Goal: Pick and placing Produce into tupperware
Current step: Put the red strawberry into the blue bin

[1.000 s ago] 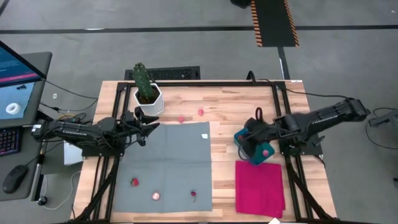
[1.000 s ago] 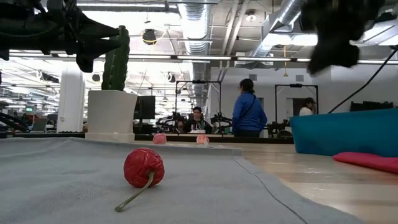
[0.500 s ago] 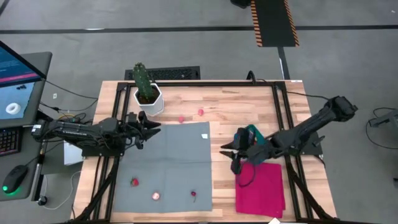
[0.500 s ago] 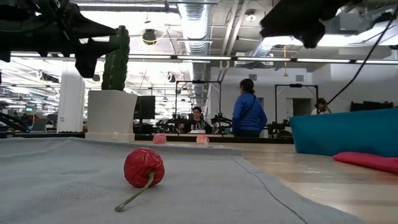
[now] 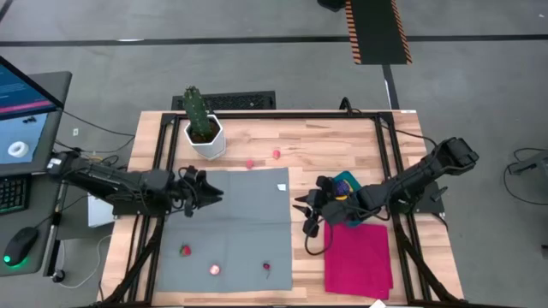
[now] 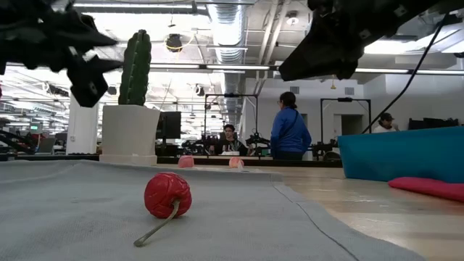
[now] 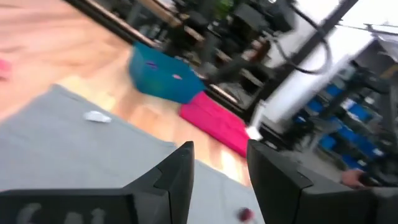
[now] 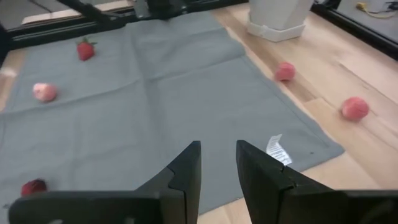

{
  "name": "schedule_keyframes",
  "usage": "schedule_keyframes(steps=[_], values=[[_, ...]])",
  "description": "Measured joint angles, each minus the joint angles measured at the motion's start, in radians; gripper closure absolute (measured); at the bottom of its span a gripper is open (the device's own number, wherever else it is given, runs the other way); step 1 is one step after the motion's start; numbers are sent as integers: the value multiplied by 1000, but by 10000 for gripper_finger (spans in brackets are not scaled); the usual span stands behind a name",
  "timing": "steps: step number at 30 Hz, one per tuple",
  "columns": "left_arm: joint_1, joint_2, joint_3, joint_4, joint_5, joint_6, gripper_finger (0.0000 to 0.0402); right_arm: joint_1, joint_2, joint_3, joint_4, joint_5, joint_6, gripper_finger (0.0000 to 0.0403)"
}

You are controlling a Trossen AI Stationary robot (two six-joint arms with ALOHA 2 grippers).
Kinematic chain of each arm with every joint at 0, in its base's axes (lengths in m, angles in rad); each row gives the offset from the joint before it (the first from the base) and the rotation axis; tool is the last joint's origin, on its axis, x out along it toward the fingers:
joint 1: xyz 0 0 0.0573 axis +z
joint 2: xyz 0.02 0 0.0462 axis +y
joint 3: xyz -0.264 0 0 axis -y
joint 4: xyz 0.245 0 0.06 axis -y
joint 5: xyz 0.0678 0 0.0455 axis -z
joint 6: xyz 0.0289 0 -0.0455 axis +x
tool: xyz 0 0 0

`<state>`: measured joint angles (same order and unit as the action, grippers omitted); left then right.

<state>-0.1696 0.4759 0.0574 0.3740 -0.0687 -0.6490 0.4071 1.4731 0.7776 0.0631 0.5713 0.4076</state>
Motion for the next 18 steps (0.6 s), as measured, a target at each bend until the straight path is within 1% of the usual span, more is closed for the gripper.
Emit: schedule_keyframes(steps=[2,5,7,10,14,16,18], values=[[-46,19,28,-6,-19,-20,265,-8,-1,0,0,-10,0,280],[-120,55,85,-58,-90,-100,265,-9,-3,0,1,-29,1,280],[-172,86,136,-119,-95,-119,265,-4,-3,0,0,-32,0,280],[-258,143,223,-247,-131,-126,265,3,-3,0,0,-32,1,280],[-361,226,356,-527,-231,-100,265,9,-3,0,0,-32,2,280],[-413,259,412,-639,-250,-73,265,13,-3,0,1,-32,2,280],[-465,278,447,-688,-247,-71,265,17,-3,0,1,-34,2,280]])
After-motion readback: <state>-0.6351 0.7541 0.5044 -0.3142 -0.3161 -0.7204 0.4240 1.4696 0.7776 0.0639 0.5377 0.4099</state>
